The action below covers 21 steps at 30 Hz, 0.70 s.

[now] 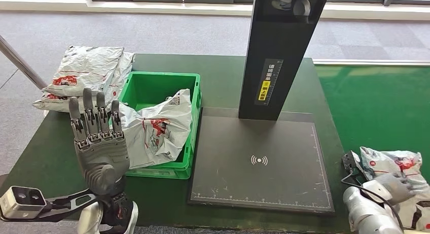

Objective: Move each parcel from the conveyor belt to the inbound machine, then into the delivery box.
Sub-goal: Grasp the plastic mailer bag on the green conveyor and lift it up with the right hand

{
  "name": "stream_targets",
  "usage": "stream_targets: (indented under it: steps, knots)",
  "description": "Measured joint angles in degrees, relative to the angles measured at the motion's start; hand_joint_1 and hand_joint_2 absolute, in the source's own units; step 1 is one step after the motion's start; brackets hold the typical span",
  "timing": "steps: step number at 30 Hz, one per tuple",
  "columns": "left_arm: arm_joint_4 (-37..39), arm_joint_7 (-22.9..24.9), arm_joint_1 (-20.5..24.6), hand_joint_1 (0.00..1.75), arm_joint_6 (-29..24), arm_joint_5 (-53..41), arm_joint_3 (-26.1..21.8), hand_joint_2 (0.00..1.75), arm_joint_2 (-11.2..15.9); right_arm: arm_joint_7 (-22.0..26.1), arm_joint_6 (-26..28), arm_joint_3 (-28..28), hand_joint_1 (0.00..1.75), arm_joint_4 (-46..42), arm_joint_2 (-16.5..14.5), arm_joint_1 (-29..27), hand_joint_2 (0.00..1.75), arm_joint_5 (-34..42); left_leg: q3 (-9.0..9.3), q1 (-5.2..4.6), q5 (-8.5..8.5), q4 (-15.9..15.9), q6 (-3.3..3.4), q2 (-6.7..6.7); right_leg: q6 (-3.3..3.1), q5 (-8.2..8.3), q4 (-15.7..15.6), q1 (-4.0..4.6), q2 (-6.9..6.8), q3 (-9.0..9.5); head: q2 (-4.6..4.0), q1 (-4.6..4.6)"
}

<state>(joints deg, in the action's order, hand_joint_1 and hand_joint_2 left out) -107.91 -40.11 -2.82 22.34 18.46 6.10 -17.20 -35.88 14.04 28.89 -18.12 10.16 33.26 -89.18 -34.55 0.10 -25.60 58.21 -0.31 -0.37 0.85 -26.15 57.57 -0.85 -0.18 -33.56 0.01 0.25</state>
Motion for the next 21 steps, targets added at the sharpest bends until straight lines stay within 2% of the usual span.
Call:
stream_targets:
  steps: [17,19,21]
  knots:
    - [0.29,-0.01,-0.07,0.0,-1.2,-0.94,0.0,1.75,-0.02,3.36,2.8,0.95,1.75,0.03,-0.61,0.4,1.75,0.0,0.0,0.0,0.01,0.0,0.0,-0.05,0.0,0.02,0.0,0.0,-0.03,0.03,-0.01,0.01]
    - [0.09,-0.02,-0.1,0.0,-1.58,-1.27,0.0,1.75,-0.02,4.09,4.5,0.95,1.75,0.01,-0.75,0.4,1.75,-0.01,-0.03,0.0,0.01,0.0,0.0,-0.06,0.0,0.02,0.01,0.0,-0.04,0.03,-0.01,0.01]
    - [-0.21,-0.02,-0.17,0.0,-2.2,-1.56,0.0,1.75,-0.01,5.58,8.56,0.95,1.75,-0.27,-0.93,0.4,1.75,-0.02,-0.04,-0.01,0.01,0.0,0.0,-0.05,0.0,0.02,0.01,0.0,-0.04,0.02,-0.01,0.01]
